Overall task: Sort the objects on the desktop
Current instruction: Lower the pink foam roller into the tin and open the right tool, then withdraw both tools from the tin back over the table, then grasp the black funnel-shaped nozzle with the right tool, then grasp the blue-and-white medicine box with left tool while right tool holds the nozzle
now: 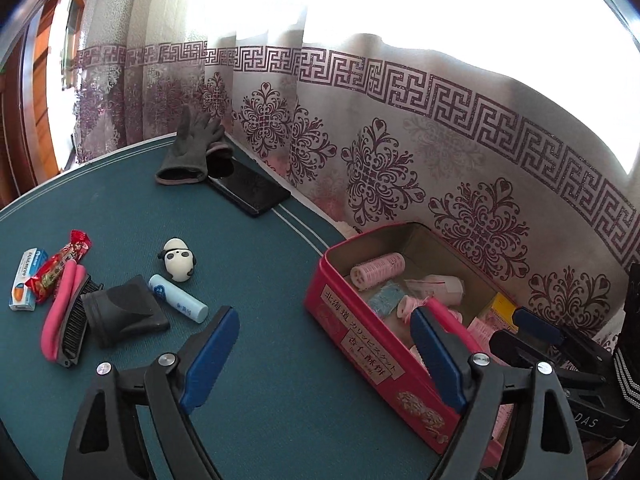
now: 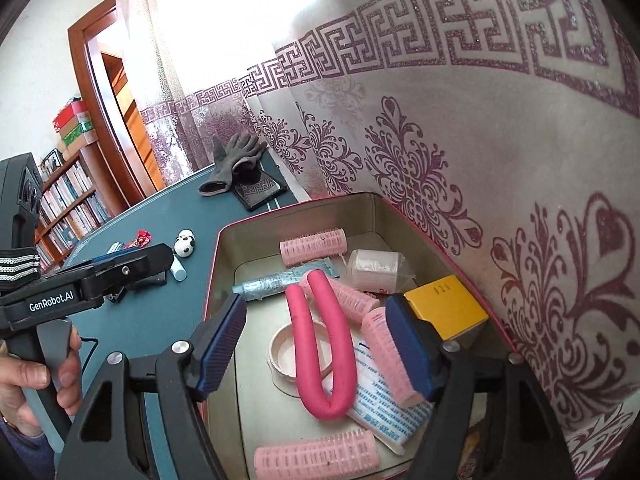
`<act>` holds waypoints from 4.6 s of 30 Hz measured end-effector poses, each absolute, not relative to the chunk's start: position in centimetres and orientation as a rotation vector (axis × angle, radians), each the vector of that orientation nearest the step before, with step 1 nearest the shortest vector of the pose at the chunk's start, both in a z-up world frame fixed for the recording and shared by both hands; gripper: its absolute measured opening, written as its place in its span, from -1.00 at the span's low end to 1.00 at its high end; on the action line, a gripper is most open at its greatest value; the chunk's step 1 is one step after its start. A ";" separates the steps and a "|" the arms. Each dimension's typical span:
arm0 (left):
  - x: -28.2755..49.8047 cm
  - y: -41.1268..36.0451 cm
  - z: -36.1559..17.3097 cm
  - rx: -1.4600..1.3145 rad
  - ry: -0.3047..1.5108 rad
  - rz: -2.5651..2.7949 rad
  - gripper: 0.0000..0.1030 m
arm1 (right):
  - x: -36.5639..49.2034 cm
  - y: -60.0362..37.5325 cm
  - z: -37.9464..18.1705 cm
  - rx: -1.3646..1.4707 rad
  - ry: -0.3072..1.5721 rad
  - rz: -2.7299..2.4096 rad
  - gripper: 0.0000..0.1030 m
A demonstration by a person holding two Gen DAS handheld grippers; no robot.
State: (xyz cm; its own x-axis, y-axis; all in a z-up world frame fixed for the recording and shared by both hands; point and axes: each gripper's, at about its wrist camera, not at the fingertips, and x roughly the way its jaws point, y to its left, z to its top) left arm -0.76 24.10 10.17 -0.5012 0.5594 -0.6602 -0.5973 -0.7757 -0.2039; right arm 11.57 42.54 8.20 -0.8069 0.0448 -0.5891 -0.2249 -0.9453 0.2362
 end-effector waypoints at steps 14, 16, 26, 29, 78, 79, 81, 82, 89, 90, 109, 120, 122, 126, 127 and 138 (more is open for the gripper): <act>-1.6 13.5 6.7 -1.142 -0.090 2.410 0.73 | 10.6 36.5 9.1 -0.938 0.405 2.943 0.59; -1.7 11.6 6.1 -1.164 -0.115 2.439 0.73 | 10.1 35.3 9.1 -0.957 0.390 2.966 0.59; -2.5 3.9 3.8 -1.221 -0.224 2.563 0.73 | 6.8 28.2 7.4 -1.117 0.274 3.070 0.59; -2.7 2.8 3.6 -1.222 -0.205 2.592 0.73 | 5.5 26.6 6.7 -1.157 0.265 3.083 0.59; -3.8 -0.8 1.7 -1.213 -0.254 2.619 0.99 | -13.7 17.1 2.0 -1.302 -0.578 3.112 0.45; -3.8 -0.8 1.7 -1.212 -0.255 2.619 0.99 | -13.4 17.0 2.1 -1.297 -0.583 3.112 0.41; -3.8 -0.9 1.7 -1.210 -0.257 2.617 0.99 | -12.8 16.8 2.2 -1.289 -0.595 3.101 0.39; -3.7 -0.9 1.7 -1.208 -0.260 2.616 0.99 | -12.4 16.8 2.3 -1.301 -0.581 3.104 0.39; -3.7 -0.9 1.7 -1.204 -0.265 2.616 0.99 | -8.1 17.9 3.7 -1.408 -0.288 3.171 0.09; -3.7 -0.9 1.7 -1.205 -0.263 2.616 0.99 | -7.3 18.1 4.1 -1.415 -0.234 3.188 0.02; -3.7 -1.1 1.7 -1.201 -0.266 2.622 0.99 | 3.2 18.0 4.1 -1.343 -0.713 3.206 0.59; -4.3 -0.7 1.8 -1.233 -0.212 2.614 0.99 | 0.7 14.7 2.2 -1.234 -1.104 3.180 0.36; -4.7 -0.5 2.1 -1.234 -0.184 2.618 0.99 | -0.4 14.8 2.4 -1.264 -1.020 3.211 0.36; -5.9 0.1 3.3 -1.191 -0.109 2.621 0.99 | -1.0 14.9 2.5 -1.276 -0.914 3.228 0.36; -6.2 0.5 3.6 -1.179 -0.086 2.614 0.99 | -1.0 15.0 2.6 -1.272 -0.881 3.233 0.36; -10.5 3.2 4.5 -1.122 -0.143 2.429 0.99 | -0.7 19.1 3.3 -1.241 -0.542 3.161 0.36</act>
